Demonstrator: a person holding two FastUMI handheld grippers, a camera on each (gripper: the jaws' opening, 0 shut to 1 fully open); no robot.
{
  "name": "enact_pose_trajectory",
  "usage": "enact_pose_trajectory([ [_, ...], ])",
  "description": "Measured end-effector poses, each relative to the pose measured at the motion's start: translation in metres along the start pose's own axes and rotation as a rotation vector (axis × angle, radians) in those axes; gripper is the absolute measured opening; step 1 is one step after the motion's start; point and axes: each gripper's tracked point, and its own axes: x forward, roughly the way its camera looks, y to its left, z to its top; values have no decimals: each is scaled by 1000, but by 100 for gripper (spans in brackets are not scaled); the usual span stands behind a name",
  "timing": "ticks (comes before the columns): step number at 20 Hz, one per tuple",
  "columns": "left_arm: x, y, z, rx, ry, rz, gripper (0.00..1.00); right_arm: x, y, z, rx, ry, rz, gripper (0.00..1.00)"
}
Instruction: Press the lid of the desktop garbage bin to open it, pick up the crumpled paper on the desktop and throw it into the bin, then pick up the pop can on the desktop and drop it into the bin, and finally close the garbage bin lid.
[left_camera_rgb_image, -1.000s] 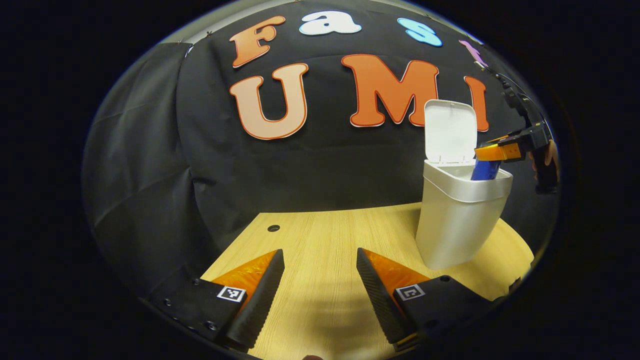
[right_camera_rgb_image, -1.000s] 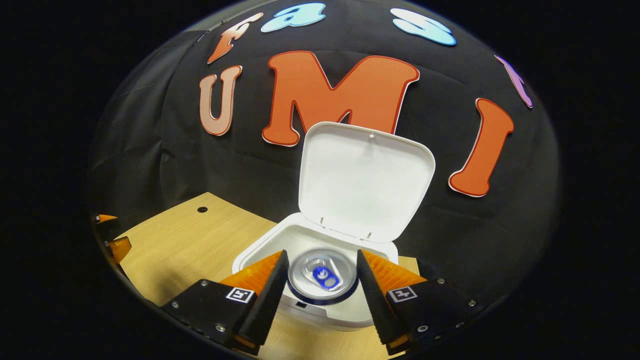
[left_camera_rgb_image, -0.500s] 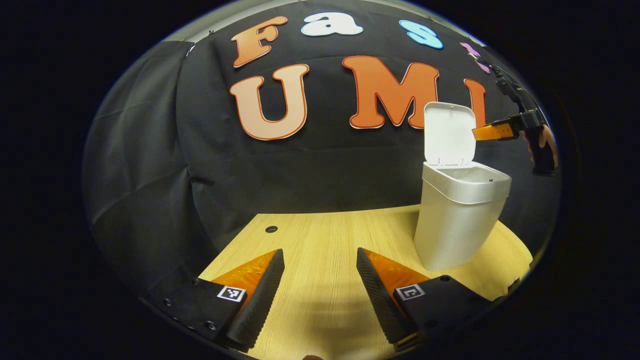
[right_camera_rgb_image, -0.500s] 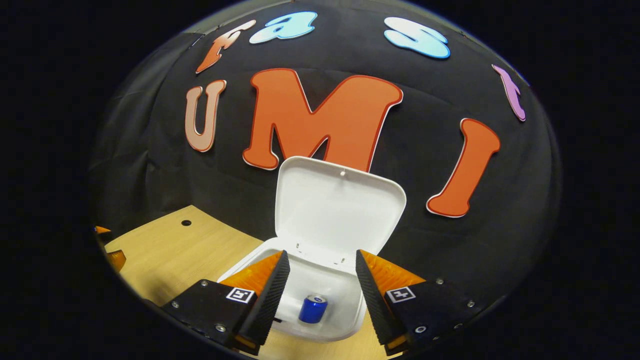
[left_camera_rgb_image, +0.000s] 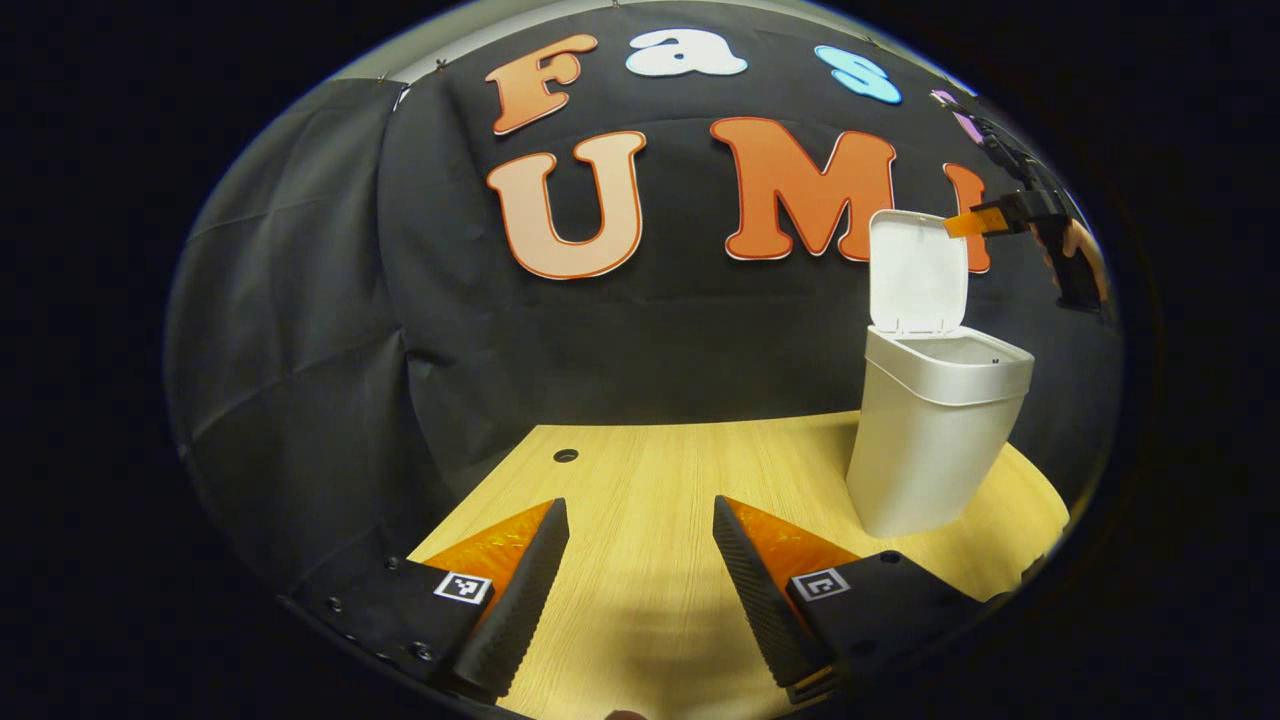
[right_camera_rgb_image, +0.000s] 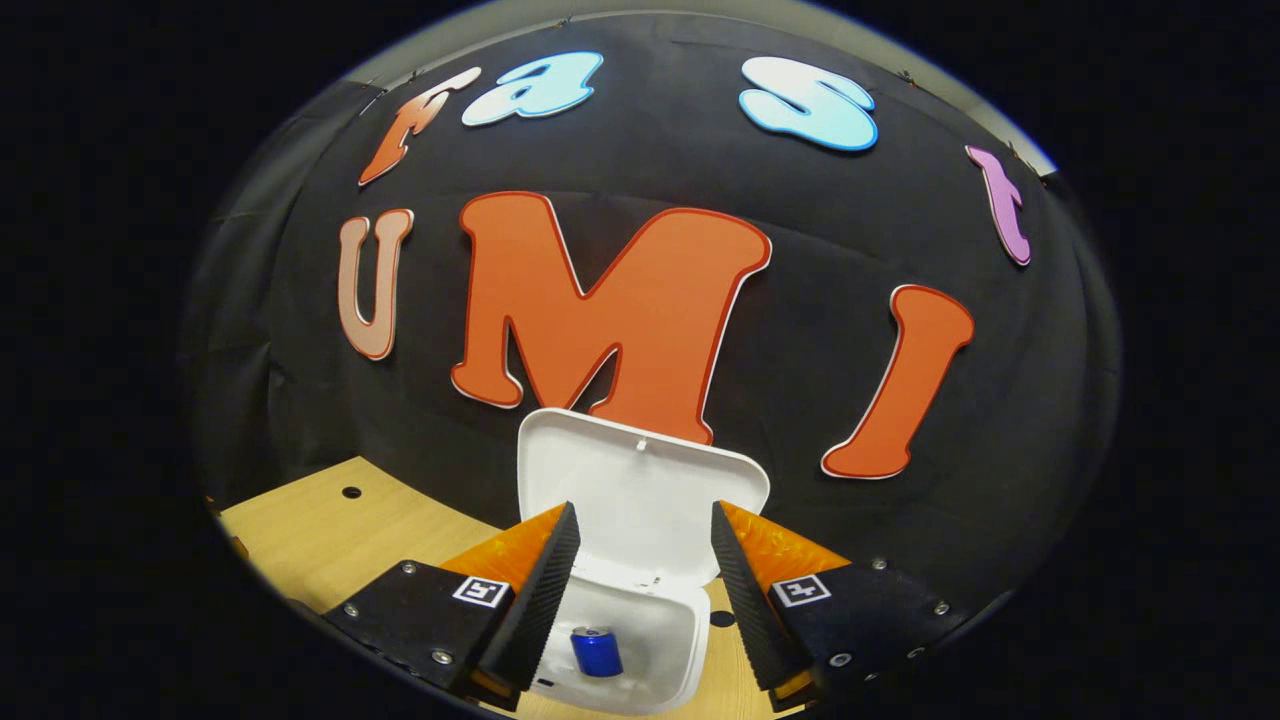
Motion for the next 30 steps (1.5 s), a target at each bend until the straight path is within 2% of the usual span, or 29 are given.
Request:
enact_pose_trajectory([
  [8,3,8,-2,-3,8,12,93,23,-7,20,22,-34,-31,80],
  [14,11,7,1,10,4,3,93,33,-16,23,88,-35,-55,80],
  [17,14,5,-1,7,12,-7,93,34,-18,29,160,-47,-52,80],
  [19,16,4,-1,9,11,-13,93,36,-21,28,125,-53,-69,80],
  [27,22,7,-1,20,17,-18,93,56,-20,45,193,-93,-58,80],
  [30,25,10,-3,13,25,-9,93,68,-19,36,220,-74,-53,80],
])
